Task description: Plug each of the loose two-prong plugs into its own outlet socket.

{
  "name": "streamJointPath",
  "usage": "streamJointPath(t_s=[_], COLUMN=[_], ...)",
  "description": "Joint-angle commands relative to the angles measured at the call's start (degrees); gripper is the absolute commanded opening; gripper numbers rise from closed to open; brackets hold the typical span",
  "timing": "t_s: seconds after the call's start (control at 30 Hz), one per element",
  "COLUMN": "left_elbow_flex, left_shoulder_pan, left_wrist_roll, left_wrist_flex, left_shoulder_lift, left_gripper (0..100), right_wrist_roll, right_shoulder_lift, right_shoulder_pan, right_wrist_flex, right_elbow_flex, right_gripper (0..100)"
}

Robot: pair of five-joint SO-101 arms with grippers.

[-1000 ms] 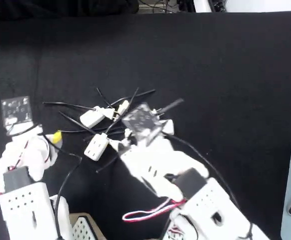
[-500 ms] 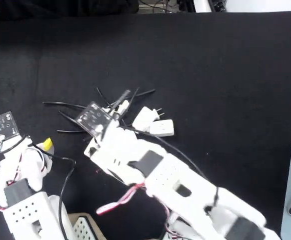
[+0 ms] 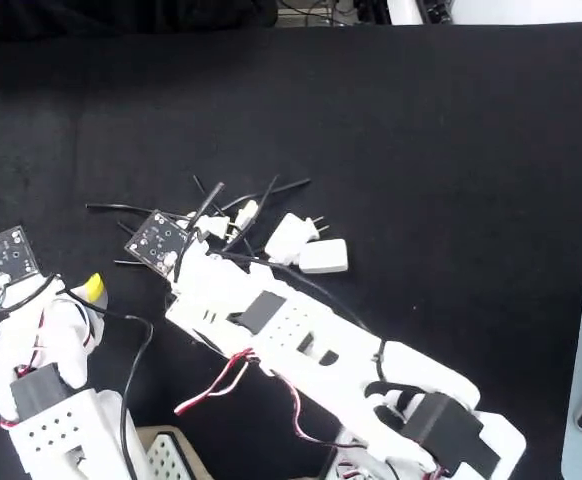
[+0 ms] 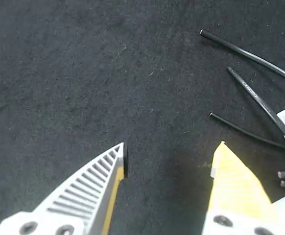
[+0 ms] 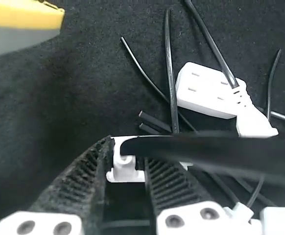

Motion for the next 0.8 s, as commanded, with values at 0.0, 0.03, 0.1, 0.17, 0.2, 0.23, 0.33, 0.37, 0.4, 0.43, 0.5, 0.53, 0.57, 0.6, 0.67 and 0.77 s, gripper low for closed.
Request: streamJointPath(t_s=[0.0, 0.03, 0.1, 0.17, 0.2, 0.23, 0.33, 0.37, 0.4, 0.43, 0.5, 0.53, 0.57, 0.6, 0.67, 0.77], left_elbow_flex=[-0.1, 0.0, 0.0, 0.1, 0.4, 0.4, 0.5, 0.5, 0.5, 0.5, 0.5, 0.5, 0.5, 0.5, 0.5, 0.5], left_shoulder_pan=[-0.3, -0.3, -0.3, -0.3, -0.3, -0.1, -0.1, -0.1, -0.1, -0.1, -0.1, -0.1, -0.1, -0.1, -0.1, -0.1], left_wrist_roll=[0.3, 0.3, 0.3, 0.3, 0.3, 0.3, 0.3, 0.3, 0.3, 0.3, 0.3, 0.2, 0.2, 0.2, 0.2, 0.2], left_wrist_flex=[0.3, 0.3, 0.3, 0.3, 0.3, 0.3, 0.3, 0.3, 0.3, 0.3, 0.3, 0.3, 0.3, 0.3, 0.3, 0.3], left_shoulder_lift=[-0.4, -0.4, -0.4, -0.4, -0.4, -0.4, -0.4, -0.4, -0.4, -0.4, -0.4, -0.4, -0.4, -0.4, -0.4, -0.4], left_gripper=[28, 28, 28, 28, 28, 28, 28, 28, 28, 28, 28, 28, 28, 28, 28, 28], right_wrist_roll=[0.6, 0.6, 0.6, 0.6, 0.6, 0.6, 0.7, 0.8, 0.9, 0.9, 1.0, 1.0, 1.1, 1.1, 3.0, 6.2], right_shoulder_lift=[0.1, 0.1, 0.1, 0.2, 0.2, 0.2, 0.5, 1.1, 2.0, 3.3, 6.2, 7.3, 8.3, 8.9, 8.9, 8.9], right_shoulder_pan=[-1.4, -1.7, -1.7, -1.7, -1.7, -1.7, -1.7, -1.6, -1.5, -1.4, -1.3, -1.1, -1.1, -1.1, -0.3, 1.8], right_wrist_flex=[-1.1, -1.1, -1.1, -1.1, -1.1, -1.1, -1.1, -1.6, -2.5, -3.8, -5.6, -6.2, -6.3, -6.5, -6.5, -6.7], right_elbow_flex=[-3.4, -3.3, -3.3, -3.3, -3.3, -3.3, -3.3, -3.3, -3.3, -3.3, -3.3, -3.3, -3.5, -3.5, -3.2, -2.5], right_gripper=[1.4, 1.4, 1.4, 1.4, 1.4, 1.4, 1.4, 1.4, 1.4, 1.4, 1.3, 1.2, 1.2, 1.2, 1.1, 1.1])
